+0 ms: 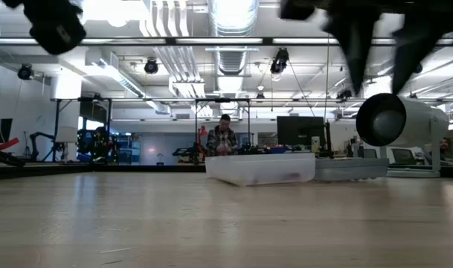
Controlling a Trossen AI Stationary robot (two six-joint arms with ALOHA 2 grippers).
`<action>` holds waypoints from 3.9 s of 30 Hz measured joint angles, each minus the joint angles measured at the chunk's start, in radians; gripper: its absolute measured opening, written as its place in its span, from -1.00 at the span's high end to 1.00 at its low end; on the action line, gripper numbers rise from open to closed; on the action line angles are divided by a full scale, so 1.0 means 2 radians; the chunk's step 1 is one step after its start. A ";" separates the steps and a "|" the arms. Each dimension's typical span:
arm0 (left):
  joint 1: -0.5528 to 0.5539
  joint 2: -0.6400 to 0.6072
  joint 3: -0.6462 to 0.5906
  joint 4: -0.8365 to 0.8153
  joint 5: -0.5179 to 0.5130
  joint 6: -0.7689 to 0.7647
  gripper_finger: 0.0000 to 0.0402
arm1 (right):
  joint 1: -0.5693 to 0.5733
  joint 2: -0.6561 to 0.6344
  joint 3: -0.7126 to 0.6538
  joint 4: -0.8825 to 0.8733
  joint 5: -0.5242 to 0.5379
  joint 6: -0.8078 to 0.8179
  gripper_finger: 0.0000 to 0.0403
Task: Pick & place school supplies into a supply box
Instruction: Close the supply box
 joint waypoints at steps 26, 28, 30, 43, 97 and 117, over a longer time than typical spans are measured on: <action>0.199 0.032 0.000 -0.062 0.165 -0.038 0.34 | -0.072 -0.229 -0.299 0.061 0.087 0.045 0.55; 0.210 0.050 0.000 -0.058 0.172 -0.017 0.36 | -0.094 -0.225 -0.304 0.042 0.086 0.045 0.55; 0.222 0.069 0.000 -0.057 0.176 -0.003 0.38 | -0.118 -0.222 -0.307 0.038 0.085 0.043 0.55; 0.330 0.223 0.000 0.043 0.208 0.044 0.40 | -0.176 -0.219 -0.333 0.036 0.085 0.030 0.57; 0.383 0.451 0.094 0.054 0.212 0.089 0.40 | -0.197 -0.220 -0.283 0.275 0.186 -0.290 0.71; 0.383 0.449 0.096 0.095 0.212 0.094 0.40 | -0.196 -0.166 -0.291 0.464 0.122 -0.341 0.71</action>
